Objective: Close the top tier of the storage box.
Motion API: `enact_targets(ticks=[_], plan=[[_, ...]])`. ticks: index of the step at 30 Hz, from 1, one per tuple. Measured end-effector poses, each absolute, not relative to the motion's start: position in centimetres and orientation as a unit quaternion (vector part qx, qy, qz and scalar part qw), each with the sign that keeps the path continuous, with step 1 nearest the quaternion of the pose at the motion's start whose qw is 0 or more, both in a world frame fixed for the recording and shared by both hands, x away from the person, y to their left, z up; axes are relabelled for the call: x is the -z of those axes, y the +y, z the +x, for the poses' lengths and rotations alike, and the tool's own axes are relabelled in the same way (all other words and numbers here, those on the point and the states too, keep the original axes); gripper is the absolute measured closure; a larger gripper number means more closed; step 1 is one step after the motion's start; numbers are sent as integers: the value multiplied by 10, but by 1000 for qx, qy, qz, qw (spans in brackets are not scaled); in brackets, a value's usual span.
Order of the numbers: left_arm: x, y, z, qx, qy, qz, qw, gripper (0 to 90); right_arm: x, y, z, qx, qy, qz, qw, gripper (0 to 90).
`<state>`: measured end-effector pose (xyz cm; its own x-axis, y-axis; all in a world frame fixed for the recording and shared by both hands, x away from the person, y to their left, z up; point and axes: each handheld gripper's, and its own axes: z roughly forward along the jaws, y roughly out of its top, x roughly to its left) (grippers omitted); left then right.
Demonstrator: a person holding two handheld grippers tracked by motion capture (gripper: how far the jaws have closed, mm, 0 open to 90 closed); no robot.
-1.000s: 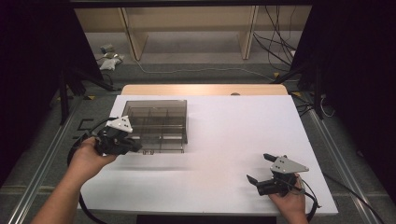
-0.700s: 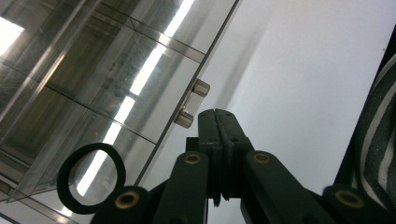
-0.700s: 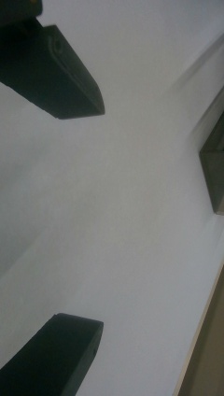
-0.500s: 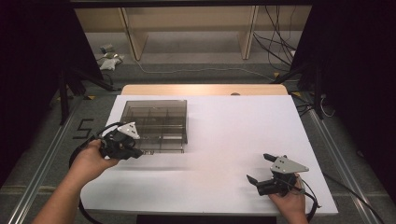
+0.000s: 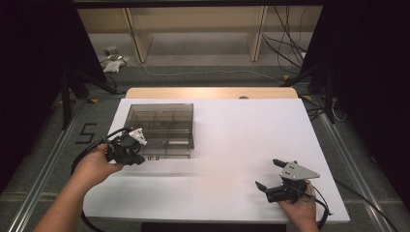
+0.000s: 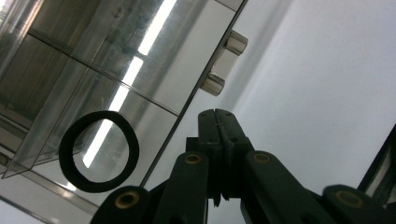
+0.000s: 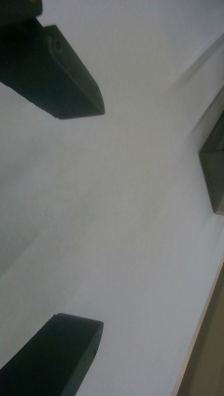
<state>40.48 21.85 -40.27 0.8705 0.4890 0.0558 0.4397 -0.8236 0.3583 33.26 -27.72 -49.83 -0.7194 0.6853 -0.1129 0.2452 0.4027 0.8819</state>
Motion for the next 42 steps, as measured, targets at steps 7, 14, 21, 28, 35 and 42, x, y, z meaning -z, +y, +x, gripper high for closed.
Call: enact_targets(ticks=[7, 14, 21, 28, 35, 42], plan=[[407, 214, 408, -71, 241, 954, 165, 893, 498, -277, 333, -464, 803, 289, 238, 14], [409, 214, 411, -70, 247, 953, 161, 893, 498, -277, 333, -463, 803, 290, 237, 14], [409, 212, 413, -75, 245, 953, 163, 893, 498, -277, 333, -462, 804, 291, 236, 14], [407, 212, 419, -82, 251, 950, 167, 893, 499, -277, 333, -462, 804, 291, 235, 14], [407, 211, 426, -86, 256, 949, 165, 893, 499, -277, 333, -462, 804, 291, 235, 14], [405, 212, 432, -95, 273, 941, 175, 893, 499, -276, 333, -461, 805, 290, 235, 14]])
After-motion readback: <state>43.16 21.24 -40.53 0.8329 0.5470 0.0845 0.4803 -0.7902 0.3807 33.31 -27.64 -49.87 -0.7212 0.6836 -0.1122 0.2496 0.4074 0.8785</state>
